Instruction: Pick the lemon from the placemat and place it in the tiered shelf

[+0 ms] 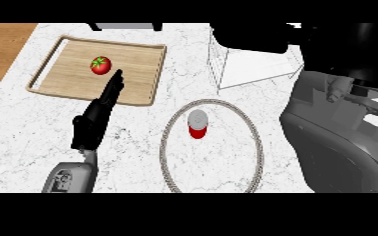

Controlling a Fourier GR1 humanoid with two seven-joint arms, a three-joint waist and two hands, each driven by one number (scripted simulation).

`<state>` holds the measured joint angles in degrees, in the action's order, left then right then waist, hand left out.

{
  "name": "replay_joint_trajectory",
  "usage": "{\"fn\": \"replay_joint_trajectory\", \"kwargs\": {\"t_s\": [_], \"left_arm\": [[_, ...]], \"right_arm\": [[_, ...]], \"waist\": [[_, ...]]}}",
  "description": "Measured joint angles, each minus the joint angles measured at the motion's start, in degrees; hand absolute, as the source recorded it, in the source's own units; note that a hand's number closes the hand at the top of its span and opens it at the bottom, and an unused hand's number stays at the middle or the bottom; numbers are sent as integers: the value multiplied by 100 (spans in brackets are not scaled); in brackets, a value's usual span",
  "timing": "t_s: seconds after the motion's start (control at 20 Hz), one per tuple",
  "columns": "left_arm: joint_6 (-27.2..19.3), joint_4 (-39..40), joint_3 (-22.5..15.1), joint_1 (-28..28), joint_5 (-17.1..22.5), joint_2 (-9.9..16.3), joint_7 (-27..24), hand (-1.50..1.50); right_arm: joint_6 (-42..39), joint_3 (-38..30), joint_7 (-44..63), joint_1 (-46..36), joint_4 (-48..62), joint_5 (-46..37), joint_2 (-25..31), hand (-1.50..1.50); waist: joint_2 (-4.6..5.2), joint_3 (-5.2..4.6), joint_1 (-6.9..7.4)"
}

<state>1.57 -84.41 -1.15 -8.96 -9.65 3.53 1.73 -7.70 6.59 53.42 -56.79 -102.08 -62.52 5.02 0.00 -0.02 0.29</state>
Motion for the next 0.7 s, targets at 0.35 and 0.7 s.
{"fn": "replay_joint_trajectory", "kwargs": {"t_s": [0.35,0.7], "left_arm": [[52,73,45,9,25,33,-41,0],[57,120,54,-52,23,19,-110,0]], "right_arm": [[452,-139,-578,-51,748,-265,211,150],[1395,-217,-1527,-140,1949,-484,369,150]], "waist": [[3,0,4],[14,0,37]]}}
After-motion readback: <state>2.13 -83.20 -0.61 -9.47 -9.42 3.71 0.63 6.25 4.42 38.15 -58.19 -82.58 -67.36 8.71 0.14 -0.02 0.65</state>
